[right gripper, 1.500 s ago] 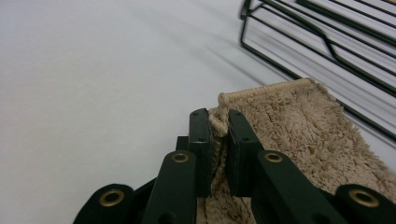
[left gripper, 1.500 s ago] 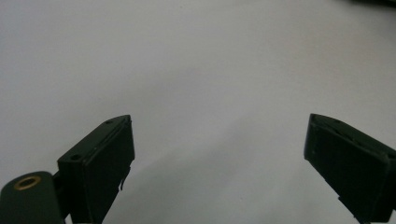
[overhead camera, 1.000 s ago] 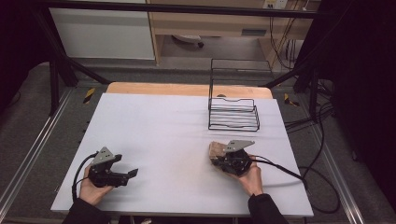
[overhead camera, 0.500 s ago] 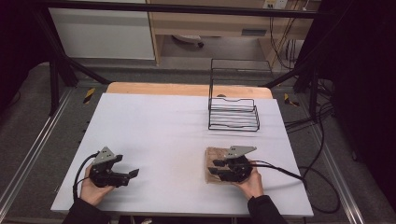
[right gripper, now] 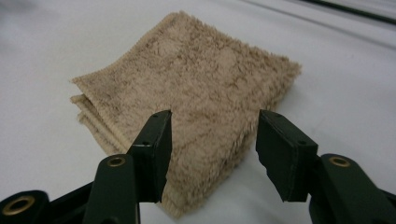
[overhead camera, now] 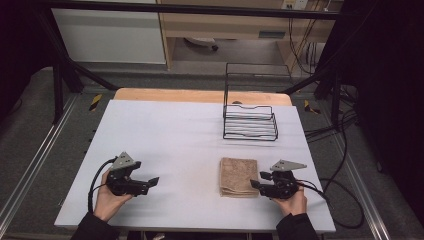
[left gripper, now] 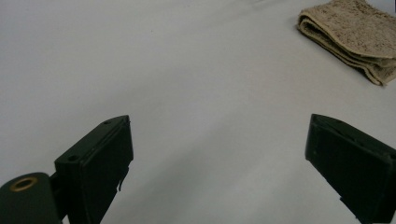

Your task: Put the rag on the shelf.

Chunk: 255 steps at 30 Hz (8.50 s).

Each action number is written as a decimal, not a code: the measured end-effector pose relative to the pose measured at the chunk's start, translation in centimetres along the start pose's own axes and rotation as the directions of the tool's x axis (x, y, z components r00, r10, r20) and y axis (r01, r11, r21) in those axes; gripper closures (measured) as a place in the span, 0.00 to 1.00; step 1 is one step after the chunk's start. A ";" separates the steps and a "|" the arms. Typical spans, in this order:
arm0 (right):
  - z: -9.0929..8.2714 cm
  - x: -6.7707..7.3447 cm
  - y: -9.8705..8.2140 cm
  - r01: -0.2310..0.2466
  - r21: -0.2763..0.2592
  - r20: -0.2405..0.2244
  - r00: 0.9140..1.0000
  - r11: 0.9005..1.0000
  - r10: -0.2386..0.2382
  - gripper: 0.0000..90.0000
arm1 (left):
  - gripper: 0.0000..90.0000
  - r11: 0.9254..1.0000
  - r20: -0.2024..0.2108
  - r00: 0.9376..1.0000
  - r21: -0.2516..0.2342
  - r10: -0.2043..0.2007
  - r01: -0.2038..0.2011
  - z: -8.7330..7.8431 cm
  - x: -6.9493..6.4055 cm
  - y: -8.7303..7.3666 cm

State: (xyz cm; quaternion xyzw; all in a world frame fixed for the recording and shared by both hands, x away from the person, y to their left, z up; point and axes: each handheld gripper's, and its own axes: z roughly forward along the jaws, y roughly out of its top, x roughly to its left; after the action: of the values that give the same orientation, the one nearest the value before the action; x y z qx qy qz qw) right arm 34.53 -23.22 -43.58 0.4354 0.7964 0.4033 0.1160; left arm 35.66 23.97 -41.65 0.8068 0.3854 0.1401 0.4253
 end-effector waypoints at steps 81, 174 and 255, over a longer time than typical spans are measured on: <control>0.8 -2.6 2.3 -0.053 0.037 0.062 0.997 0.998 0.050 0.97 | 0.93 0.974 0.194 0.978 0.225 -0.074 0.030 14.2 -11.9 7.6; -1.3 -1.2 3.4 -0.072 -0.172 -0.035 0.997 0.983 0.067 0.95 | 0.93 0.999 0.255 0.966 -0.017 0.037 -0.034 13.3 -10.8 12.1; -12.5 0.1 15.7 0.134 -0.584 0.140 0.988 0.801 -0.063 0.96 | 0.93 0.859 0.201 0.975 -0.512 0.095 0.022 5.2 -12.7 23.9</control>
State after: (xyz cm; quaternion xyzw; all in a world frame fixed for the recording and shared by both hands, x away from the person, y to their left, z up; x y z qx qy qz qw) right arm 37.19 -25.29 -23.81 0.3580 0.6446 0.5992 0.3119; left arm 42.14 3.40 -24.53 0.6829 0.2695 0.1554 0.6610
